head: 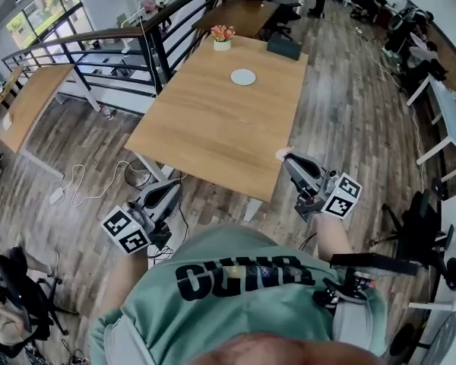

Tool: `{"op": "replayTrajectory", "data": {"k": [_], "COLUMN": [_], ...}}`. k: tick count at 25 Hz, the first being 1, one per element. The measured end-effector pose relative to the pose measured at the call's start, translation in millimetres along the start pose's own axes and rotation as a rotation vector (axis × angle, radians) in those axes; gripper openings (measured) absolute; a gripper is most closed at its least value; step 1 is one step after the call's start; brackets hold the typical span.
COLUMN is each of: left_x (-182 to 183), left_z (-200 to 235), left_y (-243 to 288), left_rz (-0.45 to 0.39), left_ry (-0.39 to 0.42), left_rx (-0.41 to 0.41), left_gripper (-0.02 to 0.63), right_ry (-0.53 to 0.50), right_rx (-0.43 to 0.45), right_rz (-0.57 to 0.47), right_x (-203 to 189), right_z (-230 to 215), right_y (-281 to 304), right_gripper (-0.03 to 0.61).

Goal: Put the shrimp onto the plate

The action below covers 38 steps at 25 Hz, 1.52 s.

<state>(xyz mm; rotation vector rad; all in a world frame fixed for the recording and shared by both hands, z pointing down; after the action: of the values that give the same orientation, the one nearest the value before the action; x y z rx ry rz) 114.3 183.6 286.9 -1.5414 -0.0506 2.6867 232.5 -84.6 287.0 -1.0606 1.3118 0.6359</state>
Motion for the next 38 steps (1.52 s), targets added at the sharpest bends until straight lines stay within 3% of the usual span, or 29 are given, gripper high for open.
{"op": "replayTrajectory", "data": {"k": [5,15,20,28,33,38], "left_x": [62,101,107,129,129,108], "left_z": [74,168,178,191,194,198], "left_y": [-41,-49,5,91,162,230], "left_rz": [0.003,0.028,0.051,0.102,0.142,0.239], "left_ry": [0.022,-0.037,-0.052,-0.004,0.003,0.007], "left_rx": [-0.042,-0.135,-0.161,-0.123,-0.071,-0.057], "left_gripper": [0.005,0.005,0.005,0.005,0.005,0.005], "right_ry": [-0.044,-0.067,-0.068,-0.034,-0.011,0.044], "right_rx": [-0.031,-0.152,-0.186,-0.147,-0.12,-0.139], "right_rz": [0.01,0.084,0.086,0.009,-0.015,-0.052], "right_x": [-3,-13,1,-4,-8,-26], "right_z": [6,-11,-61,-162,-238,-299], "right_y": [95,163,149,150,130,100], "right_gripper": [0.035,0.034,0.035,0.034,0.034,0.035]}}
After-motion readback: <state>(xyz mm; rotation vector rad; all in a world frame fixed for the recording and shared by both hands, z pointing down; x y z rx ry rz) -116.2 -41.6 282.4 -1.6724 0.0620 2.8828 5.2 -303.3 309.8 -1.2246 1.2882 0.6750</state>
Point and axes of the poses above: the fingertips, and each gripper's own axes: y forward along the fingers, z to its left, x out of its top, the point moved 2 cm from there along -y, backward along the fingers, and after that the axes turned 14 degrees about -y, right-handed, at the moved point
